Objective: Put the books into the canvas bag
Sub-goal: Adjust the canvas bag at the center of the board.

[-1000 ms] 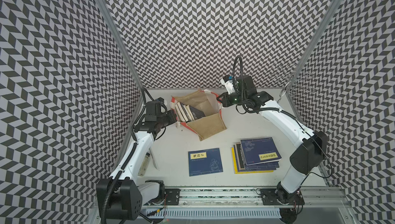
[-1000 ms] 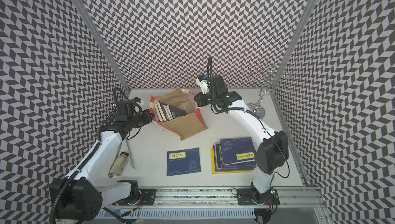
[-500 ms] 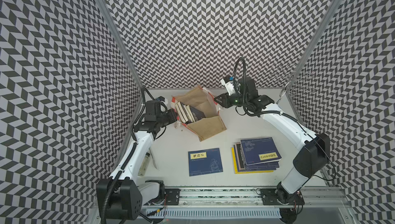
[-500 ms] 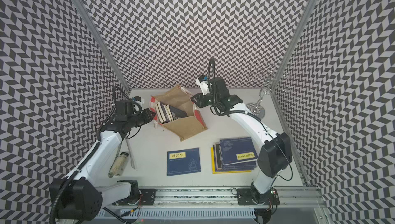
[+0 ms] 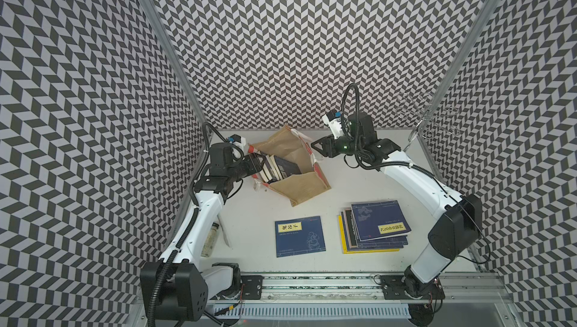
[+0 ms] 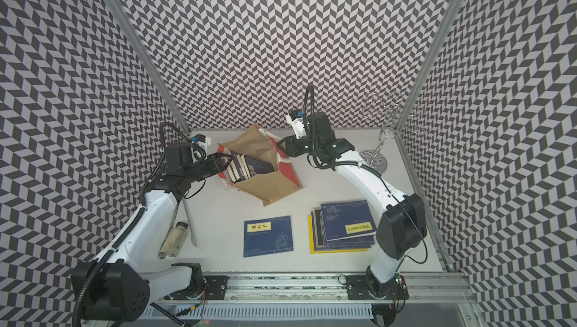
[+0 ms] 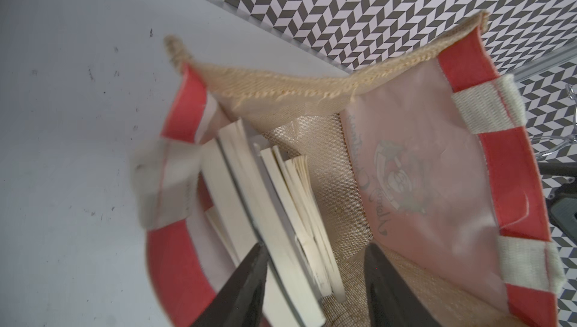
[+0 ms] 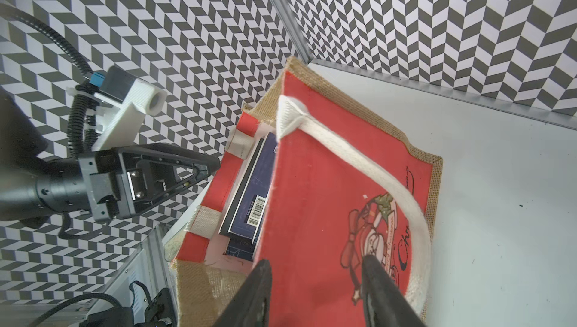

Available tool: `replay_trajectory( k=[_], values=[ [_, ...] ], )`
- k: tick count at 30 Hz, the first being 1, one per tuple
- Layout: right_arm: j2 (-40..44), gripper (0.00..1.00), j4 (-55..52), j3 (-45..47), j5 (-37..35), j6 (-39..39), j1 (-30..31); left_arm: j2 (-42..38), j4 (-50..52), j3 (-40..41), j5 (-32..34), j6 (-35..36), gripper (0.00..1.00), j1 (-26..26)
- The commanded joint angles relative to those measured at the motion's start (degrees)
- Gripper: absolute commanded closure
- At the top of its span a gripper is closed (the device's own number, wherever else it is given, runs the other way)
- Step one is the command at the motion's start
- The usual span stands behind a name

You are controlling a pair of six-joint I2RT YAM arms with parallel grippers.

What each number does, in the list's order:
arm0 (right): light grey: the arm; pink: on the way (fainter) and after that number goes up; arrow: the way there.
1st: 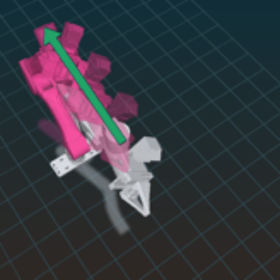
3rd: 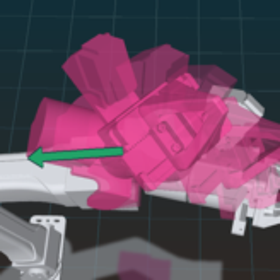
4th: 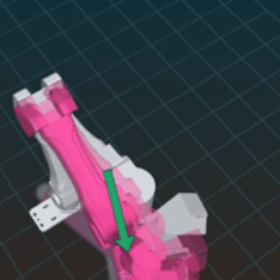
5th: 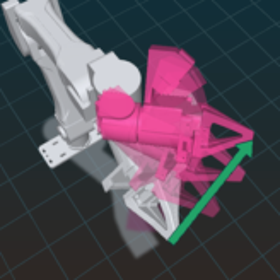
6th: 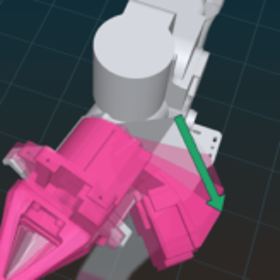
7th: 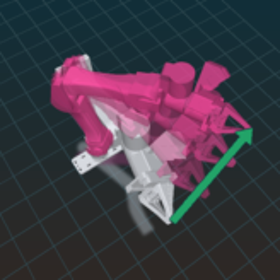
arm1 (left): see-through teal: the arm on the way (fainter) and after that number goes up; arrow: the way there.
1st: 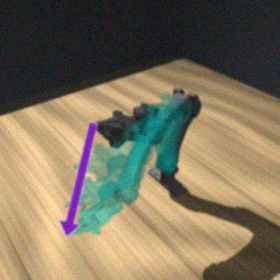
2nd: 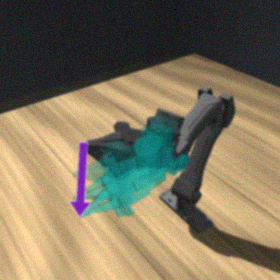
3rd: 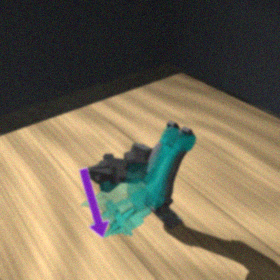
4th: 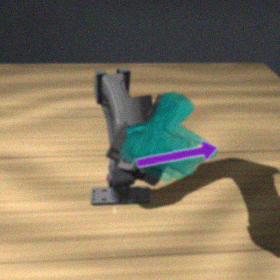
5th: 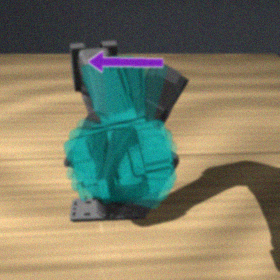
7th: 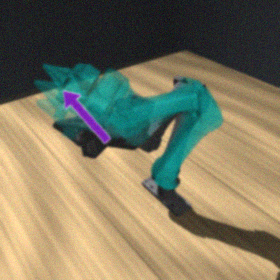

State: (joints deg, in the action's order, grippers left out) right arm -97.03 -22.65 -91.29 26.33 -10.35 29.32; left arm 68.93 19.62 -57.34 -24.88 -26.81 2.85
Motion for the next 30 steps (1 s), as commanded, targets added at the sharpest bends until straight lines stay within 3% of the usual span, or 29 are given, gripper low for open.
replay_trajectory(
  k=[1, 7, 12, 17, 22, 27, 30],
  values=[
    [1.7, 0.51, 2.7, -0.2, 1.8, 1.1, -0.2, -0.7, -2.3, -0.2, -1.1, 0.2, 0.48, -0.1],
    [3.2, 0.45, 2.8, -0.3, 1.4, 4.9, 3.7, 0.8, -6.1, -0.7, -3.5, -2.7, 0.48, 1.2],
    [4.6, 0.45, 1.7, 1.0, 2.5, 6.8, 5.7, 3.2, -4.1, -8.8, -0.2, -1.6, 0.48, 7.6],
    [9.4, 0.42, 3.6, 4.5, -6.5, 6.1, 12.1, 5.0, -2.9, -14.0, 1.5, -1.7, 0.48, 11.8],
    [13.7, 0.32, 9.1, 11.4, -17.5, 1.3, 17.8, 5.8, -2.0, -15.6, 3.8, -1.5, 0.48, 12.5],
    [12.3, 0.27, 8.6, 11.8, -27.6, -1.4, 21.4, 6.7, -4.5, -13.8, 3.3, -1.6, 0.48, 12.9],
    [11.6, 0.27, 8.7, 12.5, -29.1, -0.2, 22.4, 7.7, -5.1, -12.9, 2.8, -2.1, 0.48, 13.2]
  ],
)
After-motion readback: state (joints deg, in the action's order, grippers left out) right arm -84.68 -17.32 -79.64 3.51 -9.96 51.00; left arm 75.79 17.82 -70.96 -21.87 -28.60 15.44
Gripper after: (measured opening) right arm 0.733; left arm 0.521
